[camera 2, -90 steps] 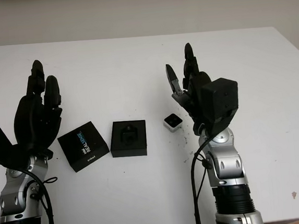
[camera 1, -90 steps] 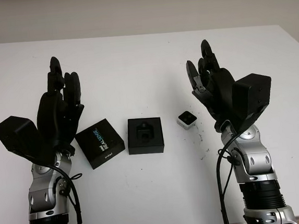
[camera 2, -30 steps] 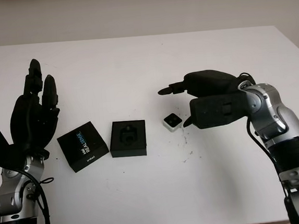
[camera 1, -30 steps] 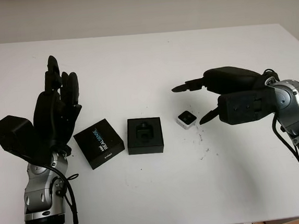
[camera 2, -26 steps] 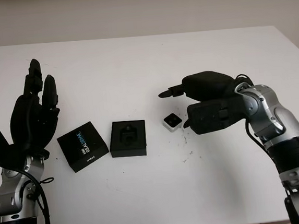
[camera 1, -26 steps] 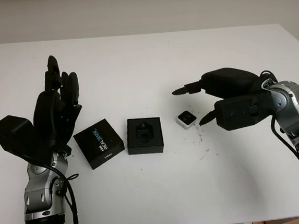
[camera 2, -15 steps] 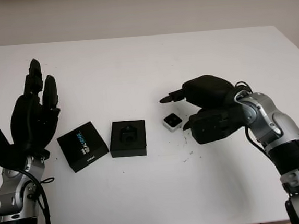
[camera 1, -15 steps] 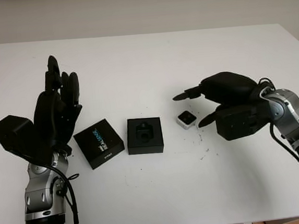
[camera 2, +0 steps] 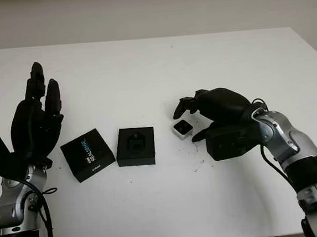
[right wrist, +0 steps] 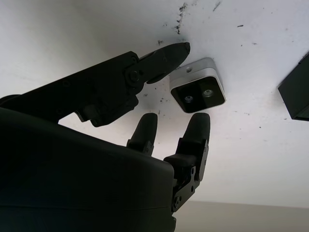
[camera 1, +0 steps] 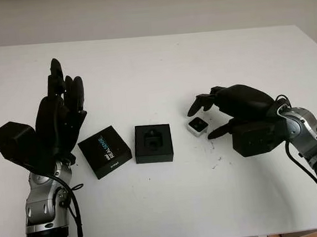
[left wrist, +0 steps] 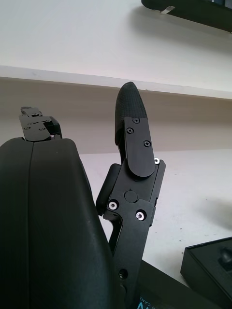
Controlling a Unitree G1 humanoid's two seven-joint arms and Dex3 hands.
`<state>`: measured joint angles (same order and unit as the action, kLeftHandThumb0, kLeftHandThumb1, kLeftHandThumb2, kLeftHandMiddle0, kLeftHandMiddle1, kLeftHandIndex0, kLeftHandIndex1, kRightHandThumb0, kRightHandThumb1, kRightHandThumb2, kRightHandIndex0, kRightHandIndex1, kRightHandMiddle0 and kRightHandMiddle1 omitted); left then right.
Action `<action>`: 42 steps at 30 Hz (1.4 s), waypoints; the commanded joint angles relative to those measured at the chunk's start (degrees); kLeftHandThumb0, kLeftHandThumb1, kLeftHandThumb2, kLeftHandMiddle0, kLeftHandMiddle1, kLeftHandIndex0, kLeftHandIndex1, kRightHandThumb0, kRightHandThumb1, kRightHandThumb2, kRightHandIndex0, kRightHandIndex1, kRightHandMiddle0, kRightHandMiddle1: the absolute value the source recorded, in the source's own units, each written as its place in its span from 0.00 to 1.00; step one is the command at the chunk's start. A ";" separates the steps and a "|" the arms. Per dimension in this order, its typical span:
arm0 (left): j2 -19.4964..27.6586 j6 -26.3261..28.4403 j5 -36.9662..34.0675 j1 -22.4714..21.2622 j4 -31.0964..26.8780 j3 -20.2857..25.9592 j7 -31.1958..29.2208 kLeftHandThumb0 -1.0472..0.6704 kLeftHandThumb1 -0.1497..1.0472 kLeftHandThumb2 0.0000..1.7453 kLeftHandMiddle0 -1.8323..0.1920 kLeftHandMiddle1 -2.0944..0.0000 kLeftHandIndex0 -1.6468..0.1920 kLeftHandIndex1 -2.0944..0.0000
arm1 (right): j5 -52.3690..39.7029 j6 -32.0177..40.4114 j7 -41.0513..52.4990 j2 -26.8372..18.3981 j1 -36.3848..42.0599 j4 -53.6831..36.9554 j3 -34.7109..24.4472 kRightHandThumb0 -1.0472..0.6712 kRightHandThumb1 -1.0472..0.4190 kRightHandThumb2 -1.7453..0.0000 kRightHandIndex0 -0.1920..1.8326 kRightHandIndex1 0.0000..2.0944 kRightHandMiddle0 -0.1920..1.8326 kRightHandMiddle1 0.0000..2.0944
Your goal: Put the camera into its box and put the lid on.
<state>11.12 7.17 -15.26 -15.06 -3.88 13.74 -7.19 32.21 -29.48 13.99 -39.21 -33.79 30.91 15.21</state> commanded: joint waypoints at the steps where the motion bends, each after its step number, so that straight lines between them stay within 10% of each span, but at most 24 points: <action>1: 0.49 0.10 0.07 -0.15 -1.21 0.05 -0.15 0.24 1.00 0.26 1.00 1.00 1.00 1.00 | -0.23 -0.75 -0.62 0.27 0.10 0.59 0.05 0.37 0.15 0.97 0.18 0.61 0.22 0.45; 42: 0.23 -0.41 0.64 0.18 -1.11 0.16 0.08 0.25 1.00 0.27 1.00 1.00 1.00 1.00 | 3.46 1.28 -1.36 1.27 -1.83 5.17 2.73 0.44 0.10 0.97 0.18 0.61 0.24 0.49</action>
<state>11.03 7.04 -14.59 -15.05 -3.92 13.73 -7.07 35.23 -29.14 12.17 -37.71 -36.23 35.79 17.34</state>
